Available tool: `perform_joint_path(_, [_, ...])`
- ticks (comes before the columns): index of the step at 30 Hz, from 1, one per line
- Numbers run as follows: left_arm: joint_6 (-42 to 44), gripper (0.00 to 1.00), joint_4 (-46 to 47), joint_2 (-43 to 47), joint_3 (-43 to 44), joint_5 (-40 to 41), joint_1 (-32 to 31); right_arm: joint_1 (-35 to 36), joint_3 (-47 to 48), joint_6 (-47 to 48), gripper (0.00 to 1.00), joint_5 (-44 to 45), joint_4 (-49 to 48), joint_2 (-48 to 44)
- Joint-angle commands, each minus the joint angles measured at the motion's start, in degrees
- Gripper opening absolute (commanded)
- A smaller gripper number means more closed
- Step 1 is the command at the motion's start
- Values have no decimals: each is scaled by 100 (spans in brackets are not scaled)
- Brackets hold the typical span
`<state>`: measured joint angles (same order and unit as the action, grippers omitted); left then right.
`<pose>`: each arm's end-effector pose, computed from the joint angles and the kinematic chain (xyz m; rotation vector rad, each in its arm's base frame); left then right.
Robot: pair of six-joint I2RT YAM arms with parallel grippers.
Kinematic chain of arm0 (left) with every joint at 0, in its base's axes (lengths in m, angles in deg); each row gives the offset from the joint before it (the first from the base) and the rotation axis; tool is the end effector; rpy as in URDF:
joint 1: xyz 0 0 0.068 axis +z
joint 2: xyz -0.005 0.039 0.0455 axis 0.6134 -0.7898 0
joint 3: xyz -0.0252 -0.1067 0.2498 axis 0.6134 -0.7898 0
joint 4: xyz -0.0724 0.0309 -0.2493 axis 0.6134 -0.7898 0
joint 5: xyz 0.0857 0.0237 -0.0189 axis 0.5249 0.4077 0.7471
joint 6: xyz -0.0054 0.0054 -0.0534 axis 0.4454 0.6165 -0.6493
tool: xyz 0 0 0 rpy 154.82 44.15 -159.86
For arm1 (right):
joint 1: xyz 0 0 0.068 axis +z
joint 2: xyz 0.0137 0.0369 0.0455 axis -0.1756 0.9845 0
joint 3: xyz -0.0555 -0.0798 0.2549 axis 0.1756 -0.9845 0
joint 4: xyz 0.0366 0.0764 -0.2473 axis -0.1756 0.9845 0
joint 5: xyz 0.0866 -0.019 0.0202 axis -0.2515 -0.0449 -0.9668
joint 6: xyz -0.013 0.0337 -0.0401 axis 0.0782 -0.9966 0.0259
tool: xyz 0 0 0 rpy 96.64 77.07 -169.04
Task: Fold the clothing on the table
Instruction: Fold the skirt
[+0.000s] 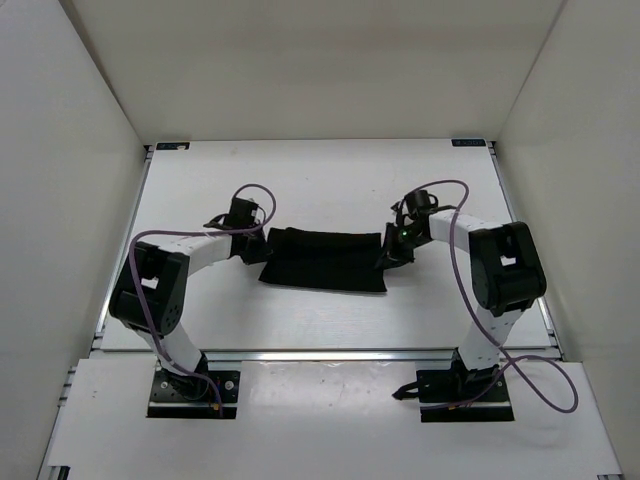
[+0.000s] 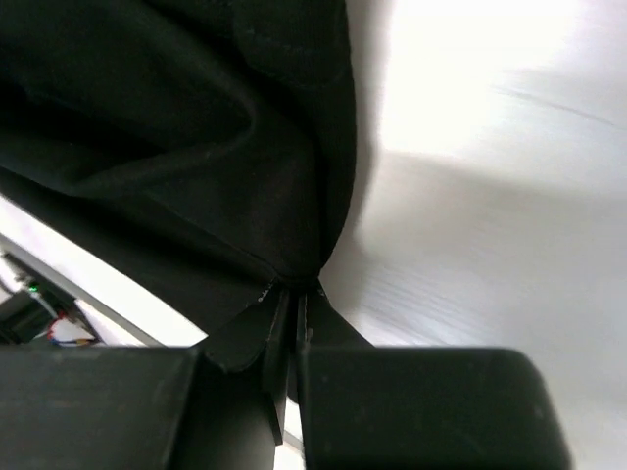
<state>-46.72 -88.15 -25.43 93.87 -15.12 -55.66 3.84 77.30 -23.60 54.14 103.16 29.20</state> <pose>0.3045 -0.0998 0.1524 -0.3577 2.6662 -0.3578 0.3233 0.0987 0.1427 0.0572 2.8426 0.8799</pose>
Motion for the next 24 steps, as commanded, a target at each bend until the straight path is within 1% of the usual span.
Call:
perform_joint_path(1, [-553,2,245,559,-295,-257,-545,-376,673,825,0,551,1276,-462])
perform_joint_path(3, [-931,4,675,736,-550,-328,-756,-254,1516,1089,0,736,2067,-375])
perform_joint_path(4, [-1072,5,756,754,-577,-389,-801,-79,1720,1125,0,850,2193,-305])
perform_joint_path(5, [-1169,6,826,711,-586,-389,-862,1,2157,1108,0,938,2429,-235])
perform_joint_path(7, [-1144,6,783,605,-525,-398,-916,395,2677,1012,0,1035,2686,72])
perform_joint_path(8, [-1144,6,783,500,-473,-415,-916,476,3002,933,0,1001,2791,196])
perform_joint_path(11, [-1214,6,870,490,-524,-477,-820,1054,3479,652,1,992,2827,600])
perform_joint_path(13, [-1249,6,888,517,-595,-425,-775,1318,3664,459,0,922,2714,715])
perform_joint_path(16, [-1144,5,792,473,-455,-381,-740,1688,3937,151,0,843,2599,943])
perform_joint_path(17, [-1109,7,766,490,-446,-407,-714,1811,4068,72,0,842,2572,1005])
perform_joint_path(24, [-1205,8,1038,543,-849,-529,-652,2330,5008,-219,0,737,2686,1654])
